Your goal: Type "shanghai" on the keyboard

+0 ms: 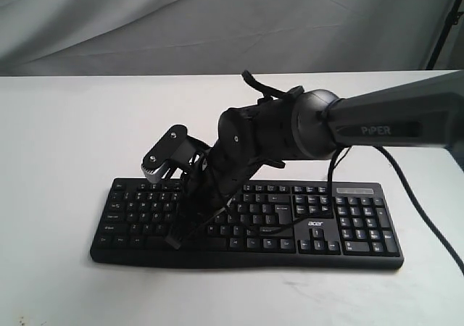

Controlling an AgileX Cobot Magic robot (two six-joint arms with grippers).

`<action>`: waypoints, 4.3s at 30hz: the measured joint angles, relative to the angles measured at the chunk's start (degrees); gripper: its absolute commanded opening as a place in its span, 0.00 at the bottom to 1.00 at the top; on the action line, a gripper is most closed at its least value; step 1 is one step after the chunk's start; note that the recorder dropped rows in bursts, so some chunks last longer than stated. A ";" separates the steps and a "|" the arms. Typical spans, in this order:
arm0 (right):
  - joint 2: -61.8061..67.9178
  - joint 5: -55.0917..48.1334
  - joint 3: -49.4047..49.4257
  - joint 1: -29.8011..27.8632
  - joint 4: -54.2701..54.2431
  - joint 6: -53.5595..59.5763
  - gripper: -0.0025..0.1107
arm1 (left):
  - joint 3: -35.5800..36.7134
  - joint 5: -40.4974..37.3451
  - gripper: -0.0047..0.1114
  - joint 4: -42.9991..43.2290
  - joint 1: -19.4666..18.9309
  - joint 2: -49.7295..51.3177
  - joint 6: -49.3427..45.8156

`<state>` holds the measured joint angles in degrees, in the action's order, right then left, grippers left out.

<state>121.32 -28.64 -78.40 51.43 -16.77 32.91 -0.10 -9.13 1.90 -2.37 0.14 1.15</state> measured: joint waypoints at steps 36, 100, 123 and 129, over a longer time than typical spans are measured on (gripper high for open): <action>12.46 -9.13 -23.43 5.84 -1.35 2.89 0.02 | 0.00 0.00 0.04 0.00 0.00 0.00 0.00; -3.05 2.06 4.16 -4.10 0.31 -1.14 0.02 | 0.00 0.00 0.04 0.00 0.00 0.00 0.00; -2.88 3.41 5.22 -4.10 -0.67 -1.14 0.02 | 0.00 0.00 0.04 0.00 0.00 0.00 0.00; -11.26 2.03 5.51 -4.10 1.52 -2.09 0.02 | 0.00 0.00 0.04 0.00 0.00 0.00 0.00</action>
<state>110.06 -26.61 -72.89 47.32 -15.25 30.82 -0.10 -9.13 1.90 -2.37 0.14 1.15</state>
